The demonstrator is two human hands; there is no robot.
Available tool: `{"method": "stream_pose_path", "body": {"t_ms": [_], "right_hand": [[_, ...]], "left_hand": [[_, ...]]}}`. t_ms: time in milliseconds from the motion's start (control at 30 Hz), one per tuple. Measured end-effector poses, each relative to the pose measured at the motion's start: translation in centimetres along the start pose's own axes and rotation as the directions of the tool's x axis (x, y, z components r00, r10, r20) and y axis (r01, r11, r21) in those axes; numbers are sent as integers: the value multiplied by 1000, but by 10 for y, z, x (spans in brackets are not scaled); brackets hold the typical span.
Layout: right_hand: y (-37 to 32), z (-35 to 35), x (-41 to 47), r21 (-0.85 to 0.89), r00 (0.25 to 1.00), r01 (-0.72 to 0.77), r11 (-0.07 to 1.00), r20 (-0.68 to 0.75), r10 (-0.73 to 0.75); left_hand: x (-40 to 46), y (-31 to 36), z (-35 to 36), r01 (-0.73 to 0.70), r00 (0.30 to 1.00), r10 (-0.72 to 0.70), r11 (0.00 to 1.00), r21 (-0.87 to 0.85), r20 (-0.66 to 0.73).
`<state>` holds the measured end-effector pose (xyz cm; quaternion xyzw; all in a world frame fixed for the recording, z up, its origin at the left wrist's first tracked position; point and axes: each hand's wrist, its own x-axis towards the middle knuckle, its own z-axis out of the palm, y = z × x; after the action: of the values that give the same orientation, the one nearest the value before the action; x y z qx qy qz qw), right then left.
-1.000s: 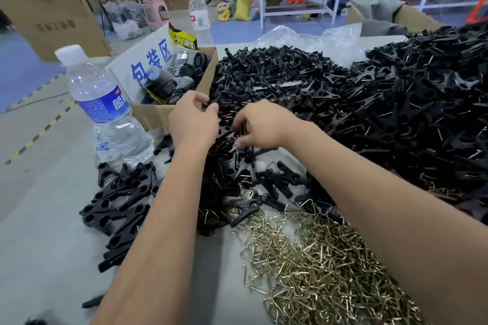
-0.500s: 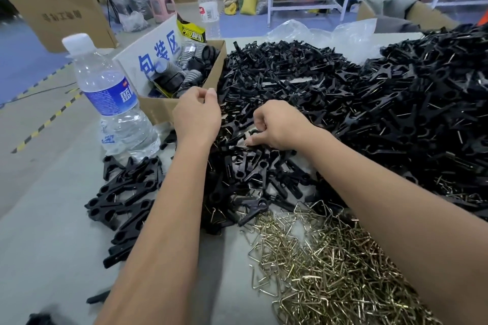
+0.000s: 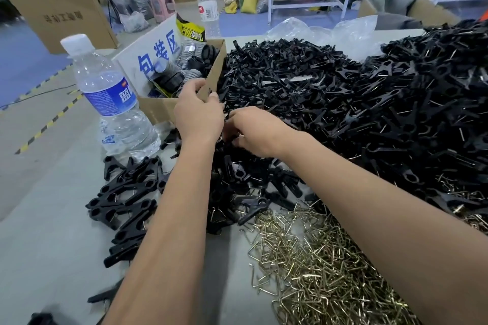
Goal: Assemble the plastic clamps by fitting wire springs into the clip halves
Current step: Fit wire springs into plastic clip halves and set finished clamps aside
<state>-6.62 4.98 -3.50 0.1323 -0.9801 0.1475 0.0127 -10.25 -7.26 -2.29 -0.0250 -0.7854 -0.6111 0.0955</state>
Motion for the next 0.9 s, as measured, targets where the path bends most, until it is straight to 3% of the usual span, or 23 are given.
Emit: {"method": "stream_pose_path", "body": {"t_ms": [67, 133, 233, 333, 433, 567, 667, 767, 900], "right_hand": [[0, 1, 1, -23, 1000, -1, 1000, -14, 1], [6, -2, -5, -16, 993, -20, 1000, -120, 18], [21, -13, -29, 274, 916, -67, 959, -364, 168], [38, -26, -66, 549, 853, -44, 835, -415, 318], [47, -27, -106, 681, 805, 21, 732, -446, 392], [42, -13, -153, 745, 743, 93, 660, -494, 452], [40, -4, -177, 791, 795, 145, 595, -451, 406], [39, 1, -189, 727, 832, 115, 677, -443, 334], [36, 4, -193, 695, 805, 86, 714, -471, 361]], "left_hand": [[0, -1, 0, 14, 1000, -14, 1000, -27, -12], [-2, -1, 0, 26, 1000, -27, 998, -54, -10], [-11, 2, 3, 53, 998, -51, 992, -118, 22], [-28, 9, 11, 119, 987, -90, 965, -234, 134], [-51, 15, 22, 240, 934, -125, 913, -330, 333], [-77, 9, 29, 219, 836, -48, 942, -253, 546], [-87, 2, 29, 160, 789, 4, 964, -213, 614], [-91, -2, 27, 95, 723, 59, 978, -184, 689], [-95, -3, 27, -7, 661, 124, 987, -158, 740]]}}
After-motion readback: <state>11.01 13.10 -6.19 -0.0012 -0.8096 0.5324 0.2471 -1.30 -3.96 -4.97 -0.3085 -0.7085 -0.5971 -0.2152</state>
